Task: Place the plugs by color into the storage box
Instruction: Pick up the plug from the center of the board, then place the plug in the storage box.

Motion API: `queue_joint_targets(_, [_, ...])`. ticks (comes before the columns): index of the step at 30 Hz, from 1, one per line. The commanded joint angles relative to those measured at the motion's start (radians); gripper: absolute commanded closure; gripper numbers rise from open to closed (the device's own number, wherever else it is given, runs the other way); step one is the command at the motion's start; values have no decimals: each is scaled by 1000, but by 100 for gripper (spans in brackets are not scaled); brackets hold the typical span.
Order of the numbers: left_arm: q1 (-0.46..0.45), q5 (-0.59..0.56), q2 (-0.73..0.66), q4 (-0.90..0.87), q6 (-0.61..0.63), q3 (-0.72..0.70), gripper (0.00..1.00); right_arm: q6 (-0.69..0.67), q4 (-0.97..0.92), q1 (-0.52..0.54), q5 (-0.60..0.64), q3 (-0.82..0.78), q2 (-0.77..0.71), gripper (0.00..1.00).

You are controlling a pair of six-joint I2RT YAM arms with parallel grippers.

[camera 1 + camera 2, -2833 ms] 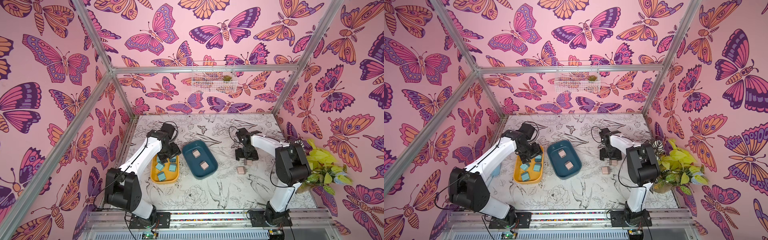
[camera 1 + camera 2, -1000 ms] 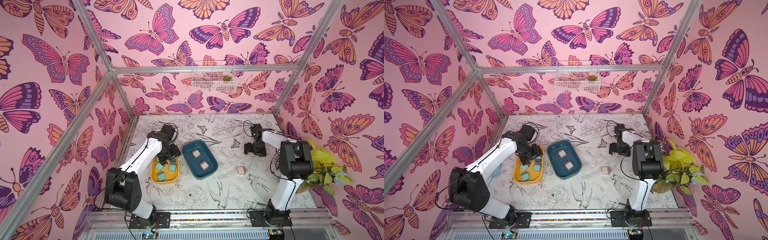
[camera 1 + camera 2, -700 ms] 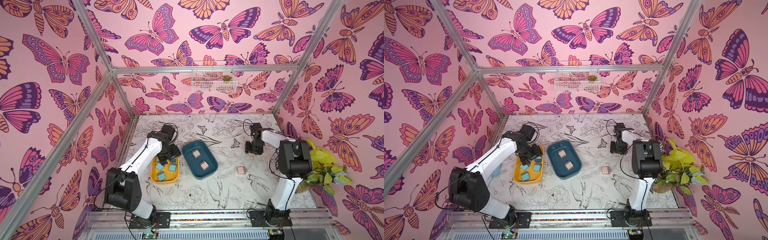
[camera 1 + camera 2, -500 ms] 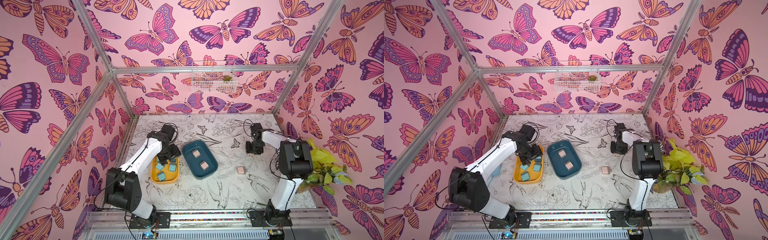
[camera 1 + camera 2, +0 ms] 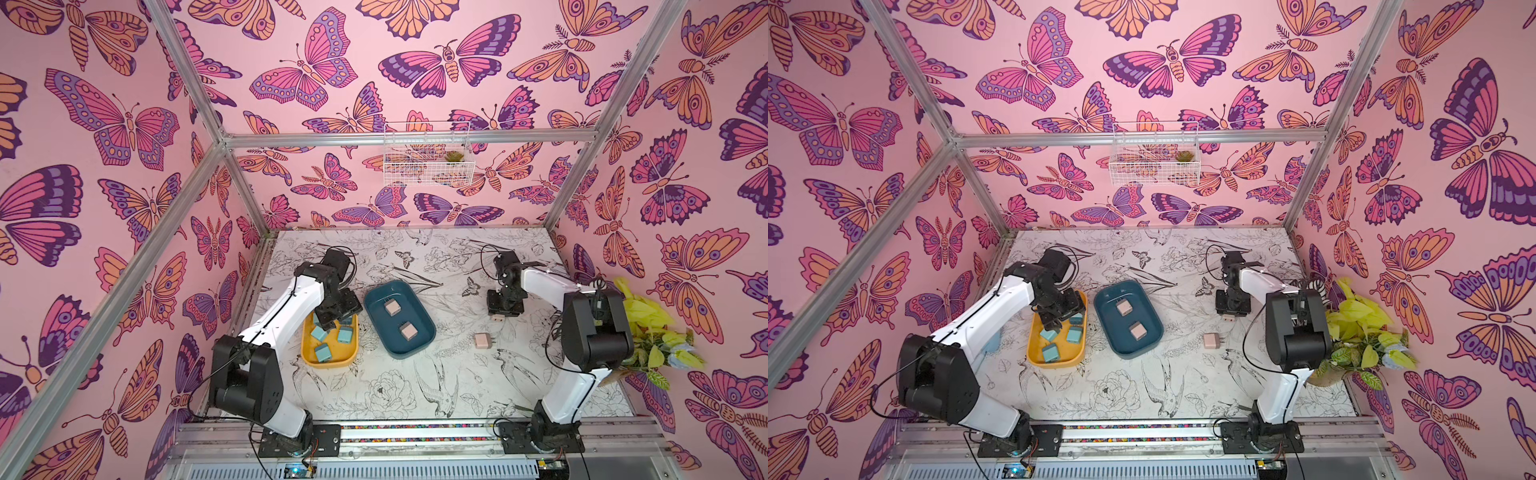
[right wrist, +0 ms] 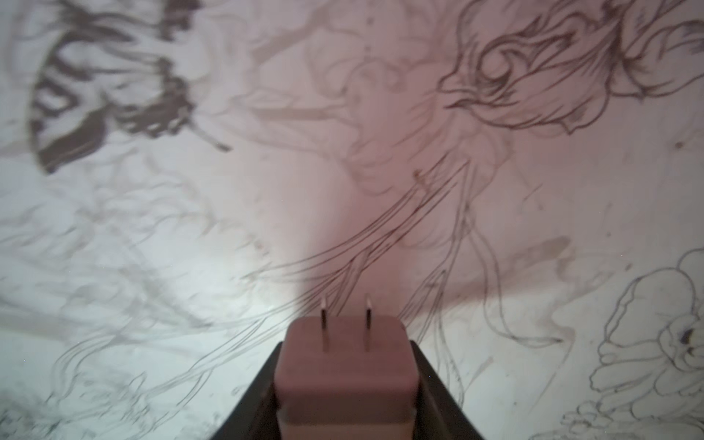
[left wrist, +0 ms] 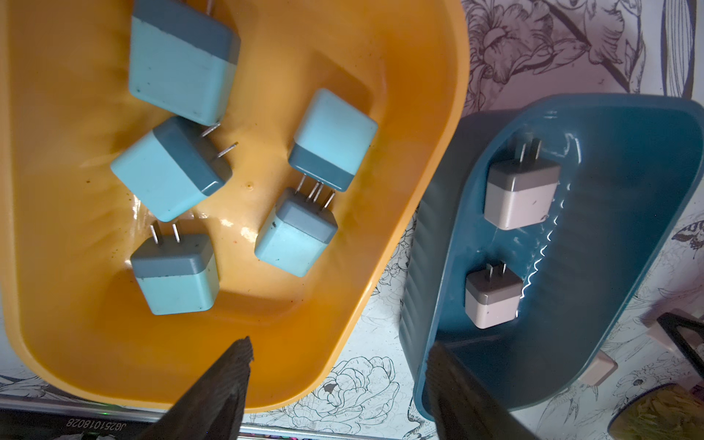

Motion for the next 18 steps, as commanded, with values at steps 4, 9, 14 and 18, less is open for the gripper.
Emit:
queue_joint_targets(4, [5, -5, 16, -8, 21, 37, 25, 10, -139, 226, 6, 150, -50, 59])
queue_joint_targets(9, [6, -3, 2, -8, 12, 47, 25, 45, -175, 407, 18, 295, 3, 59])
queue_joint_targets(14, [5, -3, -12, -8, 3, 31, 25, 71, -187, 543, 15, 459, 112, 58])
queue_joint_targets(18, [6, -3, -17, -8, -4, 21, 25, 78, -185, 602, 6, 554, 208, 58])
